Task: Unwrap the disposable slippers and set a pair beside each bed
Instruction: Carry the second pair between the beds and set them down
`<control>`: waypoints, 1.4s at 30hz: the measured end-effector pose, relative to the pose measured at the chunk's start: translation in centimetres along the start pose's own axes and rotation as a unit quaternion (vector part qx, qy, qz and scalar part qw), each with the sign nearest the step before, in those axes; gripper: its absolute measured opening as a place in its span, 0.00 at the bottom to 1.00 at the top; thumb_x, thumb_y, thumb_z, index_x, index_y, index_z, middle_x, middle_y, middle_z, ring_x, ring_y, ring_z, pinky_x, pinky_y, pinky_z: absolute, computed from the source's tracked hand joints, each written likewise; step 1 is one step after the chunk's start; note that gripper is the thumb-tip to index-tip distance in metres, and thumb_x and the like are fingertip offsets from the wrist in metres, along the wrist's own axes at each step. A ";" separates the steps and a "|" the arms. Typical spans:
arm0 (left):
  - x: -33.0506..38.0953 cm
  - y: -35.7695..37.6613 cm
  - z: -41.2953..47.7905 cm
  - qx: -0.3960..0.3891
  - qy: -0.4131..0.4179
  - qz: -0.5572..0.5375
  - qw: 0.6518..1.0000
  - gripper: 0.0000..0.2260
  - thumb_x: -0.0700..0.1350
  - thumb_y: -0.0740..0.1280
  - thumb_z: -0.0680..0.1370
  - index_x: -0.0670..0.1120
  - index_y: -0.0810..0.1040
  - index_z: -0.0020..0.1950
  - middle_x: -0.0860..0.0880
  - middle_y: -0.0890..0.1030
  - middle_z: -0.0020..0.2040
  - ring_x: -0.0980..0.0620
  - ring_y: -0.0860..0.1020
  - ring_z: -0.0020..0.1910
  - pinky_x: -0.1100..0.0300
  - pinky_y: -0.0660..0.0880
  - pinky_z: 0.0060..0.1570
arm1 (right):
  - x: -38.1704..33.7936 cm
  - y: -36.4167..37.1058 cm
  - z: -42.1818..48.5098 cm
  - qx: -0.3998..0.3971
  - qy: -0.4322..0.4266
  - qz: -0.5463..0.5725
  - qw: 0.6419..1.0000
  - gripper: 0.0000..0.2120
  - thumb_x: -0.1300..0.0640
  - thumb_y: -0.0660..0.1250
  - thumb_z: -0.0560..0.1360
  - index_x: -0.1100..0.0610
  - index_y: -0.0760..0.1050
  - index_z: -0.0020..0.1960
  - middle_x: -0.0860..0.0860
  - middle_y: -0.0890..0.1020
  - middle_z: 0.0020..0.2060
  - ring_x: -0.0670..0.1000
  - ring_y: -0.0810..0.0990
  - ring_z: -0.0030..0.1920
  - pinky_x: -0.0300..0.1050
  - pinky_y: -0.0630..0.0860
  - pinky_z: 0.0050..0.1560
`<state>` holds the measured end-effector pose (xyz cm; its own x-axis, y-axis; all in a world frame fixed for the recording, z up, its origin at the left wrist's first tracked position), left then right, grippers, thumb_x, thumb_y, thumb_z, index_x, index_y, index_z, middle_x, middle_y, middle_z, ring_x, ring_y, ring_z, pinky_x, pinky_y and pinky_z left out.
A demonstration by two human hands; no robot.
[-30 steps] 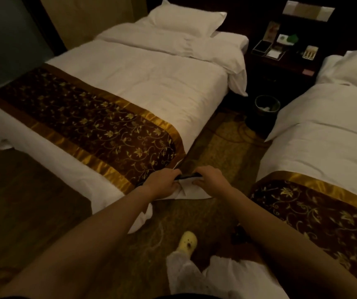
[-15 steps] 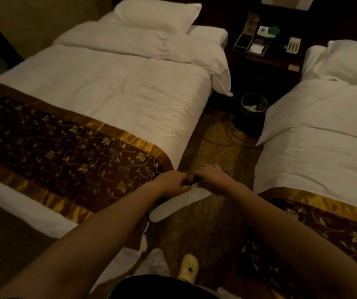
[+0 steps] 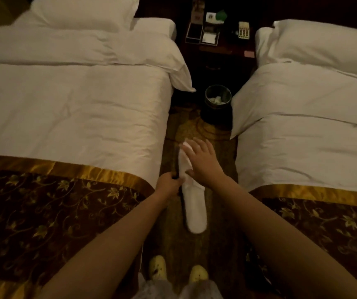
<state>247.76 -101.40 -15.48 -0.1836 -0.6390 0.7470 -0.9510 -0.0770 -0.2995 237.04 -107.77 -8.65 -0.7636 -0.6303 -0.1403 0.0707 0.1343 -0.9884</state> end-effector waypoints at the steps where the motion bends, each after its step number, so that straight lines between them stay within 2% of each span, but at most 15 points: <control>1: -1.0 0.5 1.0 0.000 -0.040 -0.092 0.995 0.13 0.45 0.65 0.77 0.38 0.76 0.56 0.44 0.80 0.48 0.46 0.79 0.43 0.59 0.76 0.34 | 0.5 1.1 0.3 -0.001 0.062 0.052 0.997 0.41 0.45 0.69 0.71 0.53 0.50 0.76 0.54 0.54 0.76 0.57 0.49 0.76 0.58 0.44 0.74; 3: -3.1 1.7 3.2 0.000 -0.094 -0.244 0.965 0.13 0.41 0.66 0.77 0.37 0.75 0.59 0.40 0.80 0.53 0.42 0.80 0.47 0.52 0.78 0.43 | 1.8 4.6 0.4 -0.051 0.152 0.143 0.977 0.51 0.36 0.69 0.67 0.55 0.44 0.77 0.55 0.50 0.77 0.57 0.48 0.76 0.59 0.48 0.75; 5: -5.3 3.2 5.7 -0.010 -0.134 -0.352 0.926 0.11 0.39 0.64 0.78 0.38 0.75 0.59 0.40 0.80 0.52 0.44 0.80 0.43 0.51 0.78 0.42 | 2.9 9.5 0.2 -0.137 0.177 0.166 0.960 0.57 0.32 0.68 0.64 0.56 0.40 0.76 0.57 0.48 0.77 0.58 0.48 0.76 0.59 0.50 0.75; 7: -8.0 5.2 8.5 -0.035 -0.174 -0.425 0.888 0.09 0.39 0.62 0.78 0.39 0.75 0.57 0.41 0.81 0.48 0.44 0.80 0.44 0.52 0.78 0.39 | 4.0 14.9 0.1 -0.193 0.179 0.161 0.951 0.58 0.33 0.69 0.64 0.57 0.38 0.76 0.57 0.49 0.77 0.59 0.50 0.76 0.59 0.53 0.74; 9: -11.5 7.7 11.7 -0.057 -0.208 -0.482 0.849 0.10 0.41 0.63 0.78 0.39 0.76 0.57 0.42 0.83 0.46 0.44 0.81 0.45 0.51 0.78 0.40 | 5.5 20.5 0.4 -0.212 0.191 0.164 0.944 0.56 0.36 0.71 0.65 0.57 0.40 0.76 0.58 0.53 0.76 0.59 0.54 0.74 0.57 0.57 0.73; 13: -19.5 12.6 18.7 -0.072 -0.220 -0.544 0.806 0.19 0.52 0.61 0.78 0.42 0.71 0.64 0.39 0.78 0.59 0.42 0.78 0.52 0.48 0.76 0.49 | 9.5 31.7 1.1 -0.226 0.192 0.205 0.933 0.51 0.42 0.73 0.66 0.55 0.45 0.76 0.56 0.55 0.74 0.59 0.55 0.72 0.55 0.60 0.71; 15: -23.7 14.8 22.4 -0.077 -0.218 -0.570 0.788 0.25 0.59 0.59 0.77 0.45 0.68 0.67 0.39 0.76 0.60 0.40 0.77 0.55 0.45 0.75 0.49 | 11.8 37.2 1.5 -0.225 0.175 0.219 0.933 0.51 0.43 0.73 0.65 0.54 0.46 0.76 0.55 0.55 0.74 0.59 0.54 0.72 0.55 0.59 0.71; 17: -27.8 16.7 25.9 -0.093 -0.216 -0.598 0.766 0.29 0.63 0.57 0.76 0.46 0.64 0.71 0.38 0.72 0.67 0.38 0.73 0.62 0.42 0.74 0.51 | 13.9 42.5 2.0 -0.226 0.152 0.230 0.934 0.51 0.42 0.73 0.65 0.53 0.45 0.76 0.54 0.54 0.74 0.58 0.54 0.72 0.55 0.58 0.71; 19: -31.4 18.2 29.2 -0.108 -0.195 -0.607 0.763 0.30 0.64 0.55 0.76 0.50 0.61 0.74 0.37 0.68 0.70 0.37 0.71 0.63 0.40 0.74 0.51 | 15.4 47.5 2.7 -0.225 0.130 0.228 0.938 0.51 0.42 0.73 0.65 0.53 0.46 0.76 0.54 0.54 0.74 0.57 0.54 0.72 0.54 0.58 0.71; 22: -35.7 19.9 33.6 -0.126 -0.152 -0.593 0.781 0.29 0.64 0.54 0.77 0.52 0.58 0.74 0.36 0.72 0.63 0.36 0.75 0.57 0.41 0.75 0.50 | 17.4 54.2 4.1 -0.223 0.091 0.203 0.949 0.50 0.42 0.72 0.66 0.52 0.46 0.76 0.54 0.53 0.74 0.57 0.54 0.72 0.53 0.57 0.72; 24: -38.1 21.0 36.2 -0.132 -0.131 -0.593 0.784 0.27 0.61 0.54 0.78 0.51 0.59 0.74 0.36 0.74 0.59 0.36 0.75 0.57 0.41 0.75 0.51 | 18.7 57.9 5.1 -0.218 0.068 0.182 0.956 0.49 0.42 0.72 0.66 0.53 0.47 0.76 0.54 0.53 0.74 0.57 0.53 0.72 0.52 0.56 0.72; 30: -43.1 24.2 41.1 -0.109 -0.118 -0.601 0.783 0.22 0.51 0.56 0.80 0.49 0.62 0.73 0.40 0.75 0.58 0.37 0.76 0.55 0.39 0.74 0.49 | 21.2 65.1 6.0 -0.204 0.040 0.171 0.963 0.49 0.43 0.73 0.65 0.52 0.47 0.75 0.52 0.54 0.74 0.56 0.53 0.72 0.51 0.57 0.72; 32: -44.2 25.1 41.4 -0.106 -0.129 -0.604 0.779 0.22 0.52 0.56 0.80 0.50 0.62 0.73 0.41 0.74 0.60 0.37 0.75 0.56 0.38 0.74 0.49 | 21.4 66.5 5.4 -0.204 0.031 0.159 0.966 0.48 0.43 0.73 0.65 0.51 0.48 0.75 0.52 0.55 0.73 0.56 0.55 0.71 0.51 0.58 0.71; 36: -46.3 26.3 41.3 -0.076 -0.147 -0.625 0.763 0.27 0.63 0.55 0.77 0.55 0.59 0.73 0.40 0.65 0.71 0.37 0.70 0.64 0.38 0.74 0.49 | 21.9 68.5 4.7 -0.214 0.001 0.135 0.967 0.49 0.43 0.73 0.65 0.51 0.47 0.76 0.53 0.55 0.73 0.56 0.54 0.72 0.51 0.56 0.72; 42: -48.4 25.6 43.0 0.036 -0.165 -0.579 0.798 0.25 0.57 0.51 0.81 0.48 0.55 0.76 0.36 0.60 0.74 0.35 0.66 0.69 0.45 0.69 0.58 | 22.3 70.5 6.9 -0.256 -0.002 0.169 0.952 0.51 0.40 0.73 0.64 0.48 0.46 0.76 0.52 0.52 0.75 0.56 0.51 0.74 0.54 0.53 0.73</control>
<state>243.01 -105.38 -84.80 0.8943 -0.2728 0.3546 -0.4162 -0.7981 0.4356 229.43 -117.66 -81.92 -0.7499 -0.4881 -0.4465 -0.0114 0.6844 -0.7290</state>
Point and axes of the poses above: each hand's wrist, its own z-axis towards the middle knuckle, its own y-axis out of the palm, x = y × z, the point moved 3 cm from there along z, towards the middle knuckle
